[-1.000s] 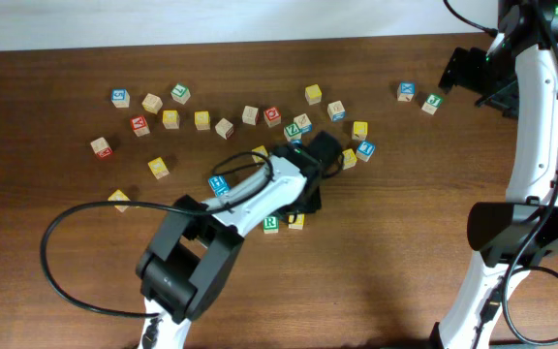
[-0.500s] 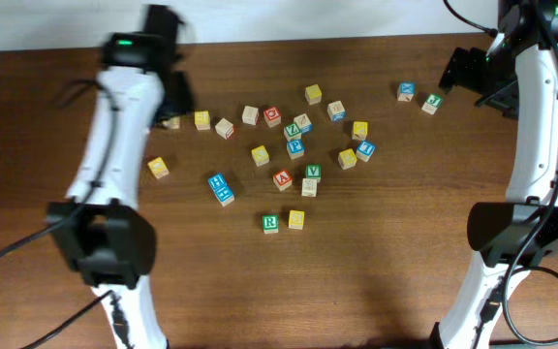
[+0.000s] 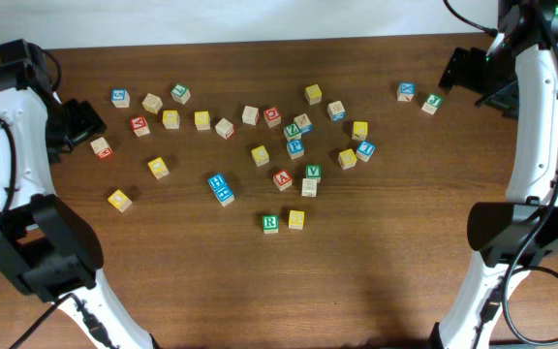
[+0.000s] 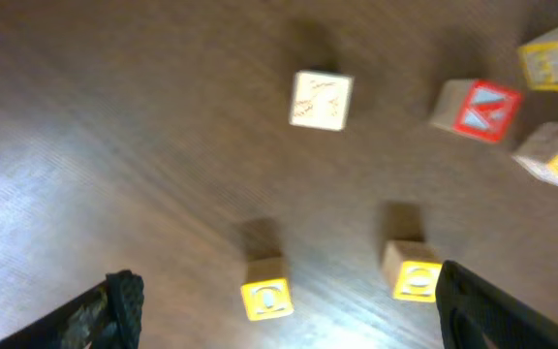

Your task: Spell out RSS

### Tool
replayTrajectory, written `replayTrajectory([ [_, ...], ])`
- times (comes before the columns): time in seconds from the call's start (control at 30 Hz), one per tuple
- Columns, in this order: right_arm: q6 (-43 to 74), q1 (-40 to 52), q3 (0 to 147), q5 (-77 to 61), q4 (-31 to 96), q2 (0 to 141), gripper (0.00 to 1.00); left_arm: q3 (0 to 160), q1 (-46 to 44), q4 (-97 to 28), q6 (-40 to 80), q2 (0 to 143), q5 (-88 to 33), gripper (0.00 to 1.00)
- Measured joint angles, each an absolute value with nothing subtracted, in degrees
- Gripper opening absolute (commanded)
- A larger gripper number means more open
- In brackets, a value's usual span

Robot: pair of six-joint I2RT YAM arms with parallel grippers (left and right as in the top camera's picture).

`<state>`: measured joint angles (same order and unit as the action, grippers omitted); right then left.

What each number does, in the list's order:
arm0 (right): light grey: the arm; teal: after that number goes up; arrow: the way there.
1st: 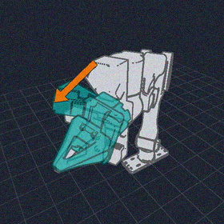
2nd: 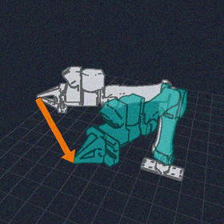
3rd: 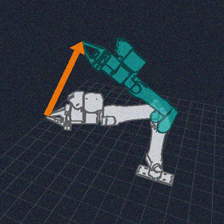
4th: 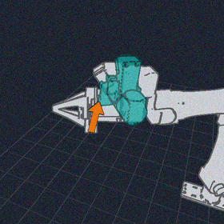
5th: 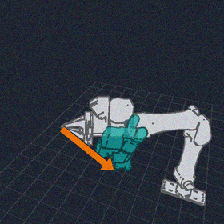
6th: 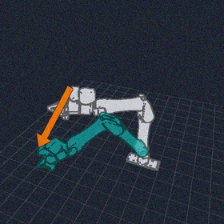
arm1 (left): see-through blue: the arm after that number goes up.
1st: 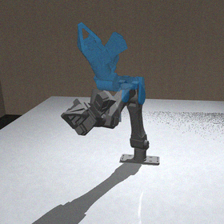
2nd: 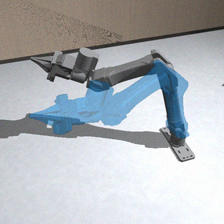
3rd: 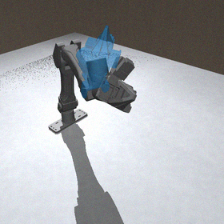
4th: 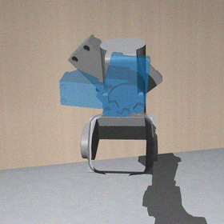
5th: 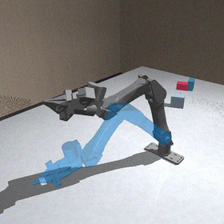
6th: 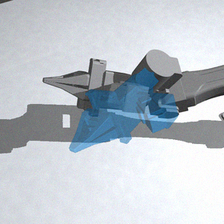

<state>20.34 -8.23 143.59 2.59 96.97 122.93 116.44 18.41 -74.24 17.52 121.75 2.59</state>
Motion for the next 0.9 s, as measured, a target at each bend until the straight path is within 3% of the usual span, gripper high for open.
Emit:
replayTrajectory([
  [0.23, 20.4, -8.2, 143.6, 2.6, 97.0, 122.9, 0.98, 116.4, 15.6, -68.1, 15.3, 121.8, -2.6, 0.79],
  [0.37, 20.3, -8.2, 143.6, 2.6, 96.9, 122.9, 0.98, 116.4, 7.3, -63.7, 12.2, 121.8, -3.7, 0.82],
  [0.47, 20.3, -8.2, 143.6, 2.6, 97.0, 122.9, 0.98, 116.4, -0.6, -60.4, 12.1, 121.8, -4.2, 0.80],
  [0.6, 20.3, -8.2, 143.6, 2.6, 97.0, 122.9, 0.98, 116.4, -7.7, -55.1, 15.7, 124.0, -3.4, 0.63],
  [0.9, 20.3, -8.2, 143.6, 2.6, 97.0, 122.9, 0.98, 116.3, -8.4, -50.5, 18.0, 133.6, 5.0, 0.60],
])
